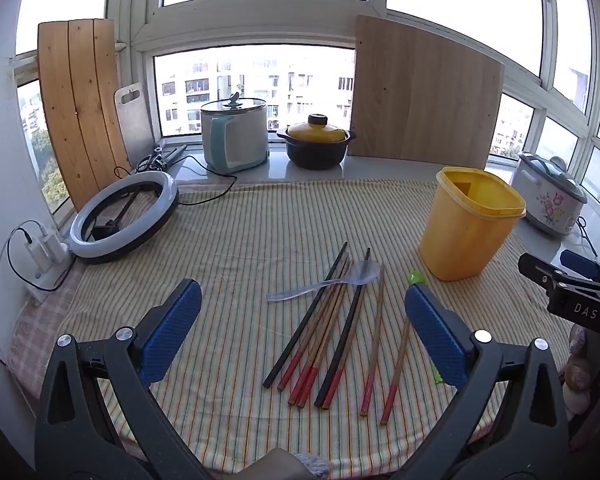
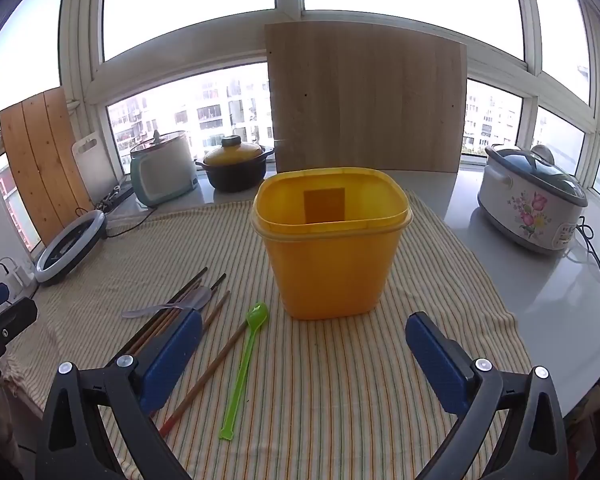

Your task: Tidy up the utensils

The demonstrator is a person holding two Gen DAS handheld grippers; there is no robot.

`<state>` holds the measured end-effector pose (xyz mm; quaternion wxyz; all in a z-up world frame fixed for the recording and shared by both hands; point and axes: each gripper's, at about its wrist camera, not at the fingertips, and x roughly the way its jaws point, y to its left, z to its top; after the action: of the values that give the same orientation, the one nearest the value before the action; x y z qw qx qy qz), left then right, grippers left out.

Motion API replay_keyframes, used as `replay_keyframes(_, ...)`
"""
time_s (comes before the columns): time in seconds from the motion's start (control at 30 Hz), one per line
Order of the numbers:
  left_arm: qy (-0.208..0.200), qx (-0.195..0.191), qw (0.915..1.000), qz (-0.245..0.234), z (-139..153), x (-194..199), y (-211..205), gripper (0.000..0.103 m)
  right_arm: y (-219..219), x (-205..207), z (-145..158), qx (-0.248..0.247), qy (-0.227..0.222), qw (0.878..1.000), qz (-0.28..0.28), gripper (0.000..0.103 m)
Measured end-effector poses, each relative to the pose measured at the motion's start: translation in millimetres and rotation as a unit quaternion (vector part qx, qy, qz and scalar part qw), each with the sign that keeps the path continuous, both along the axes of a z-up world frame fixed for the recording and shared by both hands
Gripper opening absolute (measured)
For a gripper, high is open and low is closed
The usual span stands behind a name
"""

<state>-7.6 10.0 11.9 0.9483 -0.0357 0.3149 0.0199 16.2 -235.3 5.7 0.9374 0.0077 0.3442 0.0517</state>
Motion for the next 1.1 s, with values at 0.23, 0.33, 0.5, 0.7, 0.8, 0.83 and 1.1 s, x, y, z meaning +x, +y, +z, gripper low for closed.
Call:
replay_keyframes(0.23,-0.005,-0.001,1.0000,0.002,3.0,1.3,-1.4,0.103,0.2,-0.5,-0.1,-0.001,-0.005,1.000,0.000,0.103)
replay_keyframes(0.33,-0.009,-0.002,0.9999,0.003,3.5,-0.7,-0.3,0.103,-2.9,-0.6,0.6,0.000,-0.005,1.000,-0.001,0.103)
replay_keyframes(0.5,-0.016,-0.008,0.9998,0.007,5.6,-1.1,2.5,0.103,-3.7,-0.7,0.8,0.003,-0.010,1.000,-0.001,0.103)
replay_keyframes(0.7,-0.020,-0.009,0.9997,0.008,8.7,0.0,3.4,0.103,-2.2,-3.4,5.1,0.002,-0.013,1.000,-0.001,0.103)
replay_keyframes(0.8,-0.021,-0.010,0.9997,0.009,9.8,2.2,3.7,0.103,-1.5,-3.7,6.0,0.001,-0.013,1.000,-0.001,0.103)
replay_keyframes(0.83,-0.021,-0.010,0.9997,0.009,10.0,1.7,2.9,0.103,-1.4,-3.7,6.2,0.000,-0.013,1.000,-0.002,0.103)
replay_keyframes(1.1,-0.021,-0.010,0.9997,0.007,10.2,-2.6,2.9,0.103,-2.6,-3.0,7.4,0.002,-0.011,1.000,-0.002,0.103)
